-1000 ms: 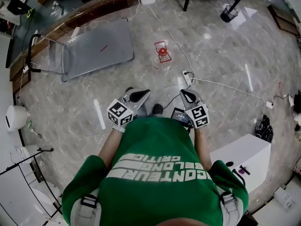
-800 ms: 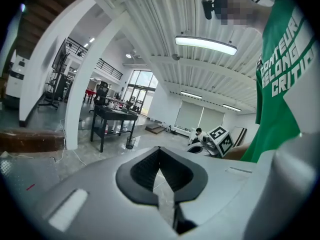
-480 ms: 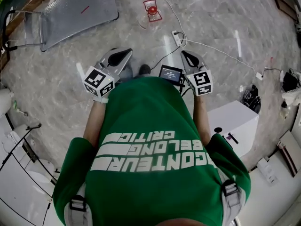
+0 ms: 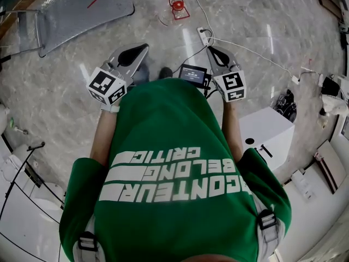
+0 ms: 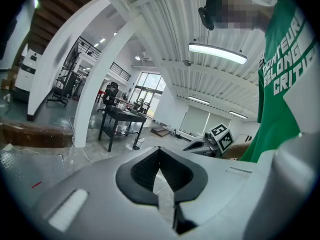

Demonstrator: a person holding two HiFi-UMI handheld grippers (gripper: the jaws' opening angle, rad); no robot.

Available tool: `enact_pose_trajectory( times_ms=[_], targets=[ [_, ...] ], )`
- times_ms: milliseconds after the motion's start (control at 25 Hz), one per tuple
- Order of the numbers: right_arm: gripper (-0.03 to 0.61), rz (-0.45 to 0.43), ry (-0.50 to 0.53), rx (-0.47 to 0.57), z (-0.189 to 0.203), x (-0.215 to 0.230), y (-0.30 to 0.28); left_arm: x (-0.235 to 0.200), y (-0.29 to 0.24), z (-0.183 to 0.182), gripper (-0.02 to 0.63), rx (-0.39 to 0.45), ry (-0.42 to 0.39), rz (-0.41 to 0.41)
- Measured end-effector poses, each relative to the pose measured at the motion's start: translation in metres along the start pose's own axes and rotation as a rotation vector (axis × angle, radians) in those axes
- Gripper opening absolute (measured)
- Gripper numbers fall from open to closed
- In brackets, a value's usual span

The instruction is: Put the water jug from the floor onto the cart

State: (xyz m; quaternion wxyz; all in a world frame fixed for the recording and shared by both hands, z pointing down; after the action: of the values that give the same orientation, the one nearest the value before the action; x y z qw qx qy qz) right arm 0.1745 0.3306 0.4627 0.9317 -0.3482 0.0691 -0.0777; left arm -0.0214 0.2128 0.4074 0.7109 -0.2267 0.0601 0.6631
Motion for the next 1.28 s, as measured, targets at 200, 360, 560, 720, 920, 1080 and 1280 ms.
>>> enact_pose_trajectory(
  times_ms=[200,360,560,720,920,1080,1280],
  targets=[
    [-0.008,0.019,0.005,-0.007,-0.032,0.001,-0.03,-0.047,0.008,-0.011,0.011,0.005,0.005,0.002],
    [-0.008,0.022,0.013,-0.02,-0.053,-0.004,-0.055,-0.079,0.017,-0.019,0.011,0.016,0.008,0.01],
    [-0.008,0.025,0.043,-0.028,-0.088,-0.012,-0.083,-0.112,0.03,-0.033,0.011,0.022,0.004,0.035],
    [-0.008,0.008,0.07,-0.054,-0.1,-0.02,-0.104,-0.134,0.04,-0.033,0.011,0.007,-0.007,0.046],
    [-0.008,-0.011,0.076,-0.076,-0.111,-0.02,-0.12,-0.157,0.047,-0.032,0.011,-0.028,-0.014,0.032],
    [-0.008,-0.02,0.071,-0.095,-0.114,-0.006,-0.138,-0.177,0.039,-0.032,0.011,-0.031,0.012,0.018],
    [-0.008,-0.04,0.059,-0.104,-0.109,0.023,-0.165,-0.192,0.02,-0.037,0.011,-0.049,-0.002,-0.007]
  ],
)
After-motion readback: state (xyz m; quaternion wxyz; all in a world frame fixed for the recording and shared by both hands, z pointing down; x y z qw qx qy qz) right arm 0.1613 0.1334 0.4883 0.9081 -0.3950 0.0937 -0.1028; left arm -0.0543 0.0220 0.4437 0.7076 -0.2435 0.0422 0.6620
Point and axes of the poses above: the fingertips, and each gripper's own axes: y backward along the fingers, x to its right, z out of its underside, the point moved 3 cm from there along y, backward along the fingers, and after that the axes turned 3 degrees about -x, right-handed, at the moved point
